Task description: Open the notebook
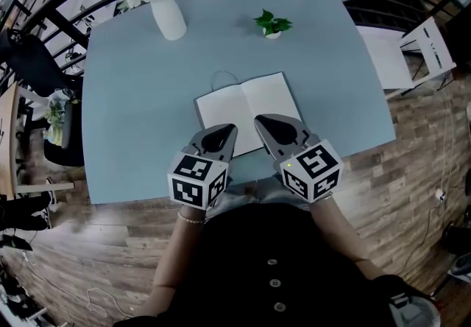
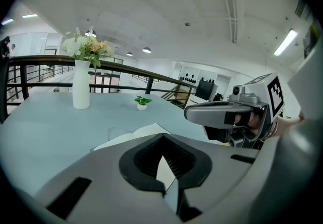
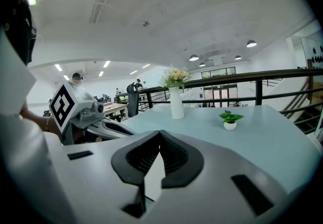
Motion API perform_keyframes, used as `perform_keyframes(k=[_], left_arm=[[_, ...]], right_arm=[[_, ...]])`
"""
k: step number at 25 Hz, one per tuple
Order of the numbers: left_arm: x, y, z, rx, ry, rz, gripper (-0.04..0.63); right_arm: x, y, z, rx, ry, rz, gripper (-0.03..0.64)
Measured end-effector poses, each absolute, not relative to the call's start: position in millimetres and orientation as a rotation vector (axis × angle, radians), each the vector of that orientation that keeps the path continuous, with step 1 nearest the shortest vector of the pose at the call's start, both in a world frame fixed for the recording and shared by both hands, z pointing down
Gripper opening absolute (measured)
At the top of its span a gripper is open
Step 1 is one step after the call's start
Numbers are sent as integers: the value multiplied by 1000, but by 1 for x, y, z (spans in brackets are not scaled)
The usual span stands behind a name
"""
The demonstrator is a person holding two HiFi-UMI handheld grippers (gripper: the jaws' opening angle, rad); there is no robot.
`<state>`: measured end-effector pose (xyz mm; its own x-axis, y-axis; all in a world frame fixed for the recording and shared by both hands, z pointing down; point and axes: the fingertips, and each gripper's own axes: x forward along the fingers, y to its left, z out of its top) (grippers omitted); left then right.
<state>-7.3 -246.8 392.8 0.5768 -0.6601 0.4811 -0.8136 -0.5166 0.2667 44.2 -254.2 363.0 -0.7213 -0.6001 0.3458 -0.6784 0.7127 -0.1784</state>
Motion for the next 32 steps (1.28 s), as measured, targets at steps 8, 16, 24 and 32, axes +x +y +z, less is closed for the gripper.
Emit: perform_keyframes(k=[8, 16, 24, 32], left_arm=[[-8, -247, 393, 2349, -1181, 441, 17], [-4, -245, 395, 2352, -1160, 446, 17], [-4, -243, 397, 2339, -1155, 452, 17], [-4, -244, 397, 2337, -1156, 444, 17]], right_arm=[[43, -253, 366, 1002, -2649, 436, 5], [40, -251, 369, 983, -2648, 440, 5], [42, -250, 373, 971, -2631, 445, 5], [42, -250, 376, 957, -2628, 451, 3]])
